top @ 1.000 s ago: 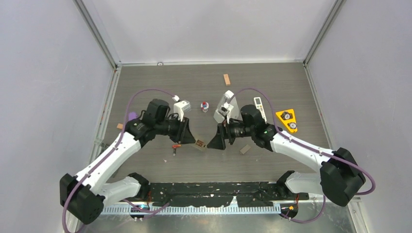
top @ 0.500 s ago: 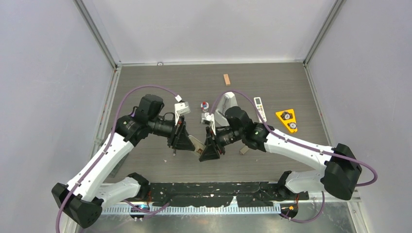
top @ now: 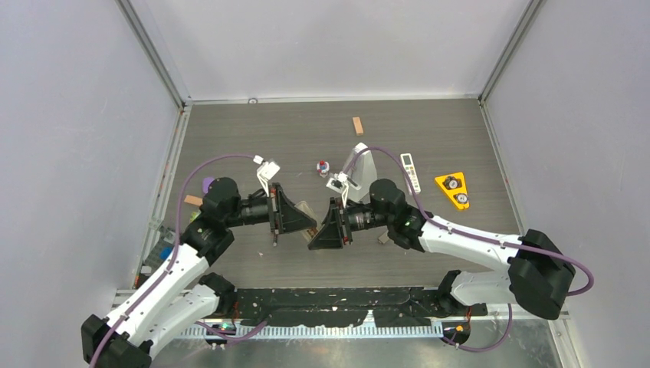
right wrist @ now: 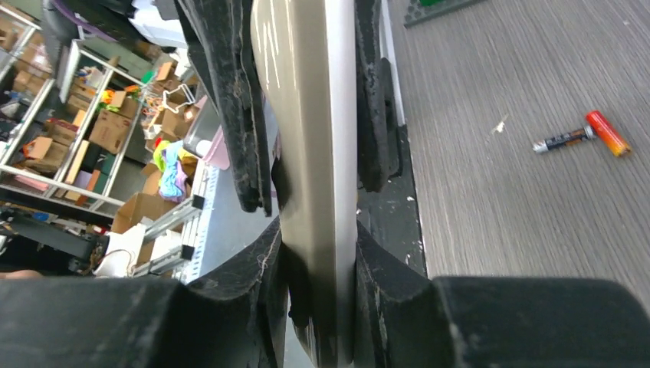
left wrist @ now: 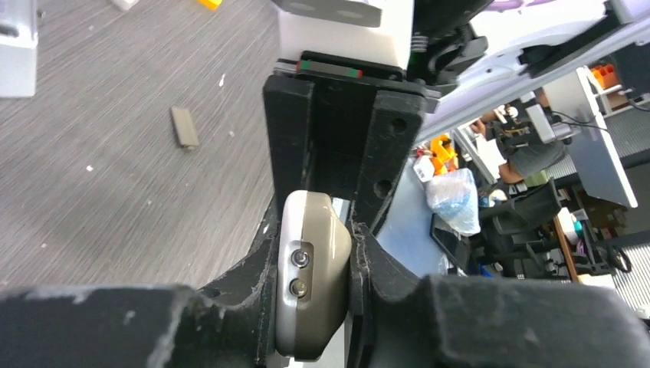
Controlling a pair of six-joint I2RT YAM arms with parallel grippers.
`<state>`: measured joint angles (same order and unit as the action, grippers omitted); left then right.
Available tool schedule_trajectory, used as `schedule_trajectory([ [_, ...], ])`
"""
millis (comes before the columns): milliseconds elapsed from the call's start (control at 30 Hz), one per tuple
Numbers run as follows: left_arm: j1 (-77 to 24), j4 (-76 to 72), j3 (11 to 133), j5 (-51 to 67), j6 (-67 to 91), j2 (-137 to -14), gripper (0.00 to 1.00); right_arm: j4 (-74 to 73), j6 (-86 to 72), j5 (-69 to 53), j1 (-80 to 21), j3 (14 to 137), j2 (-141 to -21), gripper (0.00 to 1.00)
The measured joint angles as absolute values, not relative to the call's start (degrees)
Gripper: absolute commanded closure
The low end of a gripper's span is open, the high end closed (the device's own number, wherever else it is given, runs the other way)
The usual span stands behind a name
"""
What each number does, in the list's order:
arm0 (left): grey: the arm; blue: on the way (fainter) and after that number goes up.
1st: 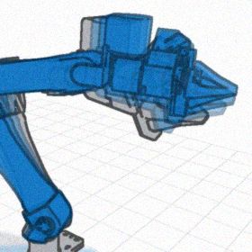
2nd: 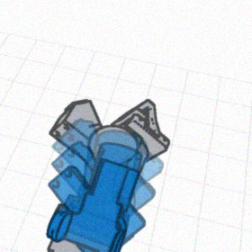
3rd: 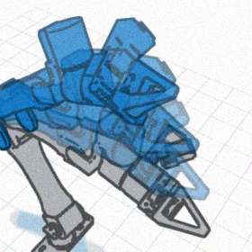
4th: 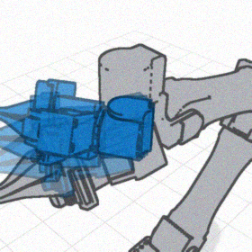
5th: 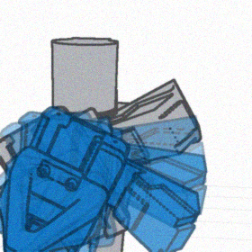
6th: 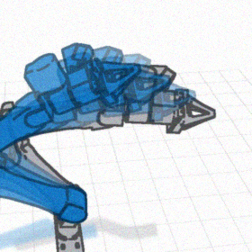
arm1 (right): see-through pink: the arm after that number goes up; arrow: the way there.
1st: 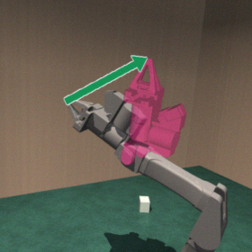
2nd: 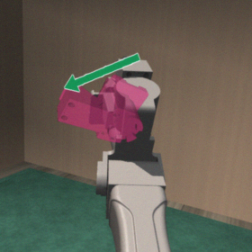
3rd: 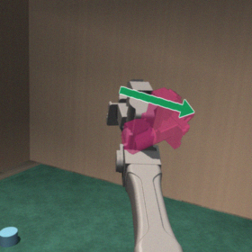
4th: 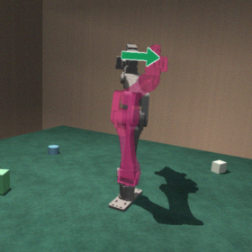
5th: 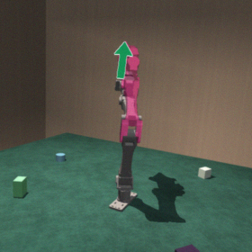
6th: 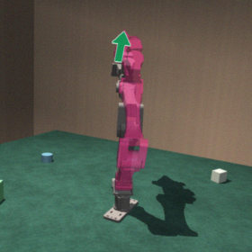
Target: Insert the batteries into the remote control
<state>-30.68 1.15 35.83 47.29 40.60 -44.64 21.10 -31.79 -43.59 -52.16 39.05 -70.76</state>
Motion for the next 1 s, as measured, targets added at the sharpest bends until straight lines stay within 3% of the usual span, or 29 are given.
schedule_trajectory([
  [67, -30.7, -2.3, 35.2, 47.2, 43.3, -43.9, 0.87, 25.2, -34.7, -44.6, -52.1, 38.0, -70.8, 0.95],
  [133, -30.7, -4.3, 35.1, 46.0, 44.9, -43.0, 0.76, 29.1, -37.6, -44.4, -52.1, 37.9, -71.0, 0.95],
  [200, -30.7, -5.8, 35.1, 44.0, 46.3, -41.7, 0.73, 32.7, -39.9, -44.1, -52.1, 37.9, -71.6, 0.95],
  [467, -31.1, -9.7, 31.4, 37.5, 50.7, -38.3, 0.76, 44.6, -47.7, -43.3, -52.4, 35.2, -75.0, 0.94],
  [767, -31.1, -10.5, 30.7, 30.7, 51.4, -36.0, 0.49, 50.7, -52.9, -40.8, -52.3, 35.0, -77.8, 0.94],
  [900, -31.0, -10.6, 30.4, 27.5, 51.0, -35.2, 0.48, 54.2, -55.6, -40.0, -52.1, 35.1, -80.1, 0.94],
  [1000, -31.0, -10.7, 29.9, 26.3, 51.0, -34.8, 0.61, 56.1, -57.1, -39.8, -52.1, 35.1, -81.4, 0.94],
])
